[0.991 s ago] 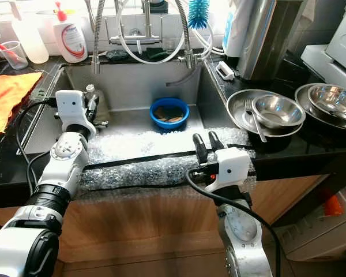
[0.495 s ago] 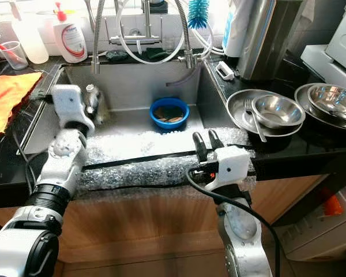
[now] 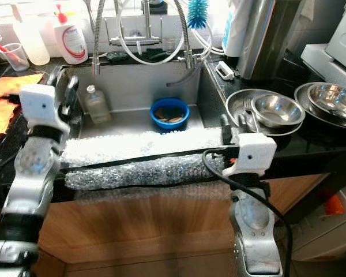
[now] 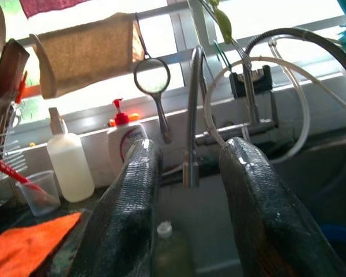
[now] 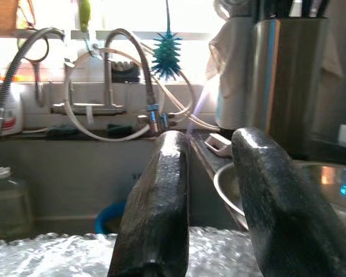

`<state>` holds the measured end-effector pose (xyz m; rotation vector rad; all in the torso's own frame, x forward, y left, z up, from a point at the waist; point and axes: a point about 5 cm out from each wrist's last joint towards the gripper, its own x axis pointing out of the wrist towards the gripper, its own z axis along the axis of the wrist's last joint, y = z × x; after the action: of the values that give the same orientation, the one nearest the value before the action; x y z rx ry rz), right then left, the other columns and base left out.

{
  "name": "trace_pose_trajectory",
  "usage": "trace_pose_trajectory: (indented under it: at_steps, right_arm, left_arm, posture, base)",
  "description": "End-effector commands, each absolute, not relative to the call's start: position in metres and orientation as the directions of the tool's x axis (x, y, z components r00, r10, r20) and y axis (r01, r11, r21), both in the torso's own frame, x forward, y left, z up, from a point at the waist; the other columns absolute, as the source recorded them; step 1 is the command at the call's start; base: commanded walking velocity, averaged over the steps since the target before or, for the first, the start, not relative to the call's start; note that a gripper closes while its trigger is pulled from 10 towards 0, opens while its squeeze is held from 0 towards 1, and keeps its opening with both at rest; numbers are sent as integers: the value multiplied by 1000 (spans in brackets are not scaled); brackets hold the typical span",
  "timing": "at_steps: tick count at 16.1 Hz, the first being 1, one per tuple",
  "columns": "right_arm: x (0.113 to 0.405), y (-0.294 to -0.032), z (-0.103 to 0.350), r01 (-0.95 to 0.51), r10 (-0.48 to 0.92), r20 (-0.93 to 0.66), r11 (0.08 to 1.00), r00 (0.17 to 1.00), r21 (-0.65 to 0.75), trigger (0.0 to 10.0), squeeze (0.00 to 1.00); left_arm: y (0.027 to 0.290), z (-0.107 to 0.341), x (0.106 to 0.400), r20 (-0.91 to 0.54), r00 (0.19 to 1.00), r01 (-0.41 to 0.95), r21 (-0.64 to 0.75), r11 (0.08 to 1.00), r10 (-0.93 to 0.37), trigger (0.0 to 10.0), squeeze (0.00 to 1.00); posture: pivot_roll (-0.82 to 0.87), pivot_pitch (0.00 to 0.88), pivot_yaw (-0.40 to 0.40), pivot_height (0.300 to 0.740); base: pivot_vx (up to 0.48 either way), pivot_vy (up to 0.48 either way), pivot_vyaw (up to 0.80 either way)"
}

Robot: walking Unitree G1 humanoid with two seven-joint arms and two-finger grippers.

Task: Kitchen organization

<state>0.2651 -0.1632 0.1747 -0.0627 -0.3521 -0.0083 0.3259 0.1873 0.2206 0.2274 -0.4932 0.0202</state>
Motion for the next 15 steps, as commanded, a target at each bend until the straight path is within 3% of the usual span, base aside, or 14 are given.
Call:
trace_pose_trajectory:
  at_steps: [1, 11, 12, 13, 15]
  right_arm:
    - [265, -167, 179, 53, -38, 354, 998, 935, -32, 10000, 1000]
    - [250, -196, 170, 195, -164, 297, 978, 941, -79, 10000, 1000]
    - [248, -198, 168, 207, -174, 287, 974, 942, -89, 10000, 659]
    - [247, -201, 166, 230, -199, 275, 969, 941, -86, 10000, 0]
    - [249, -209, 159, 282, -265, 223, 958, 938, -47, 10000, 0]
  left_arm:
    - [185, 216, 321, 444, 895, -65, 231, 971, -46, 10000, 0]
    - [170, 208, 317, 388, 918, -15, 236, 972, -80, 10000, 0]
    - [170, 208, 317, 387, 918, -14, 235, 972, -80, 10000, 0]
    - [170, 207, 317, 384, 920, -13, 235, 972, -81, 10000, 0]
    - [170, 204, 318, 374, 924, -8, 236, 972, -83, 10000, 0]
  posture:
    - [-44, 25, 30, 740]
    - [-58, 13, 31, 740]
    - [-60, 11, 32, 740]
    - [-60, 11, 32, 740]
    - [-63, 14, 32, 740]
  base:
    - [0, 0, 0]
    - [0, 0, 0]
    - [0, 0, 0]
    - [0, 0, 0]
    - [0, 0, 0]
